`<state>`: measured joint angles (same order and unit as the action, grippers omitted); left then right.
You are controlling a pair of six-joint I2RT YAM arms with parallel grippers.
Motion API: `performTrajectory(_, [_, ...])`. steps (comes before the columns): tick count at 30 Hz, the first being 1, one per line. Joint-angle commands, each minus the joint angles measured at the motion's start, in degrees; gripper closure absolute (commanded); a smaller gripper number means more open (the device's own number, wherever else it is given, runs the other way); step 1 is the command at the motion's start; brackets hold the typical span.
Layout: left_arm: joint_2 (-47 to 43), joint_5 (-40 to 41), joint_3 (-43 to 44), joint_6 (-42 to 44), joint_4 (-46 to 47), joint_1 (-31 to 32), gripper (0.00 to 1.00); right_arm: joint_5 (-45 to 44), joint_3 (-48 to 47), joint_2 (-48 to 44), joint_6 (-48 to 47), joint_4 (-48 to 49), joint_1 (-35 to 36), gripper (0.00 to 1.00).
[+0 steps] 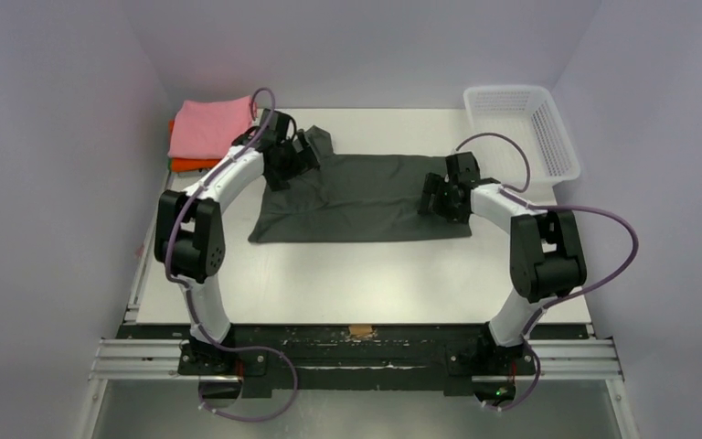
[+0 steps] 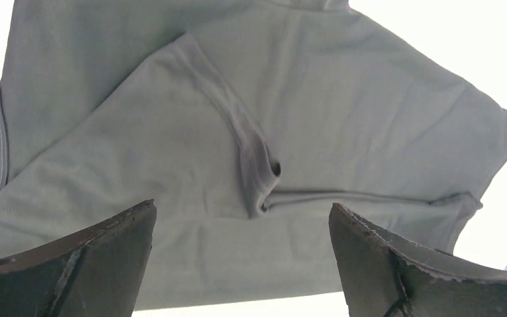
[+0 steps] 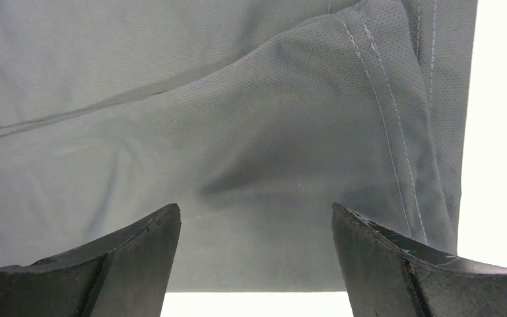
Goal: Fold and stack the t-shirts
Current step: Fold the flattened tshirt in 1/3 of the way, then grab the side of the flattened tshirt furthest away from the robot with both arms
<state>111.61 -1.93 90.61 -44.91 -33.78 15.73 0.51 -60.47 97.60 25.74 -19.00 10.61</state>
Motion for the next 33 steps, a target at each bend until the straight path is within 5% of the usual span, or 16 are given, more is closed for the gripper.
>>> performTrajectory(1, [0.2,-4.2,-5.6,-1.1,4.0,-1.1,0.0,-0.7,0.4,2.4,-0.6,2.6,0.5,0.18])
performTrajectory(9, [0.9,-7.8,-14.3,-3.8,1.3,-1.1,0.0,-0.7,8.0,-1.1,0.1,1.2,0.4,0.19])
performTrajectory(24, [-28.8,-2.6,-45.7,-11.0,-16.0,5.9,0.0,6.1,27.9,-25.7,5.9,-13.6,0.6,0.18])
performTrajectory(28, [-37.1,-1.2,-43.6,-10.3,-17.0,6.2,0.0,7.1,25.9,-32.7,6.2,-15.6,0.7,0.16])
performTrajectory(33, [-37.2,5.7,-29.2,-4.6,-14.7,5.9,0.0,4.8,15.8,-34.2,6.0,-9.9,0.7,0.1])
